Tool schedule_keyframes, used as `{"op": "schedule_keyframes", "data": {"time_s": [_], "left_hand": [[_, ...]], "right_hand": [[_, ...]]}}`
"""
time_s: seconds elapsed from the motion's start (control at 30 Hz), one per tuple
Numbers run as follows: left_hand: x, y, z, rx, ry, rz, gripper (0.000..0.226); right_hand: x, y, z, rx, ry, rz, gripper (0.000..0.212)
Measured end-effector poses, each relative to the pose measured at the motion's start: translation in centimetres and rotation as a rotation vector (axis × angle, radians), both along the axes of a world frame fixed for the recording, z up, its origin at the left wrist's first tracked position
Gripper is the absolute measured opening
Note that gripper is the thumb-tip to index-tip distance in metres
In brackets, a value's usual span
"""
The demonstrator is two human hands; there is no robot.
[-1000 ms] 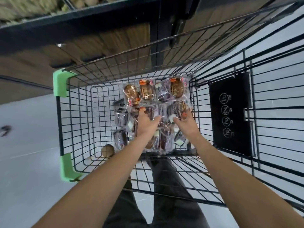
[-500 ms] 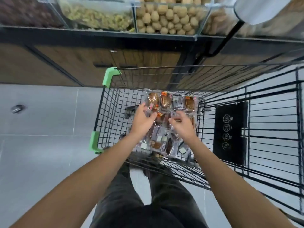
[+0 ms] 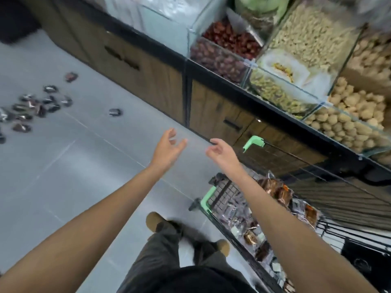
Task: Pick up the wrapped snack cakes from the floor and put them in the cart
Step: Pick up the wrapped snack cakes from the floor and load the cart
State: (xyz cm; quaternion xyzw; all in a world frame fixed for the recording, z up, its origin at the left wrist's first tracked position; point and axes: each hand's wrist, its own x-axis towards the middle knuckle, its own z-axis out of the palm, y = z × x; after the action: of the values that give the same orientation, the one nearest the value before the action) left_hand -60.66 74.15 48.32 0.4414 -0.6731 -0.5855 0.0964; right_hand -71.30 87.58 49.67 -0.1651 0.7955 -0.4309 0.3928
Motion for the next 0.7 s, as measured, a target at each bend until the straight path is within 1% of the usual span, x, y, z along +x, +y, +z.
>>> {"op": "schedule_keyframes", "data": {"time_s": [0.13,0.33,0.5,0.7], "left_hand": [[5.5,-8.4,1.4,-0.033,0.003,0.126,0.064],[14.4,-18.9,3.1,-0.077,-0.005,0.322,0.06],[20.3,-24.2,4.7,-0.102,0.048,0.456,0.06],[24.9,-28.8,5.7,-0.114,0.085,0.6,0.06]], "right_hand": [[3.6,-9.8,2.0,0.001,0.05,0.168,0.045],[9.4,-22.4,3.4,-0.02,0.081,0.372,0.044],[13.9,-30.7,3.8,-0.063,0.103,0.501,0.041],[18.0,-39.3,3.7,-0.096,0.122,0.666,0.042]]}}
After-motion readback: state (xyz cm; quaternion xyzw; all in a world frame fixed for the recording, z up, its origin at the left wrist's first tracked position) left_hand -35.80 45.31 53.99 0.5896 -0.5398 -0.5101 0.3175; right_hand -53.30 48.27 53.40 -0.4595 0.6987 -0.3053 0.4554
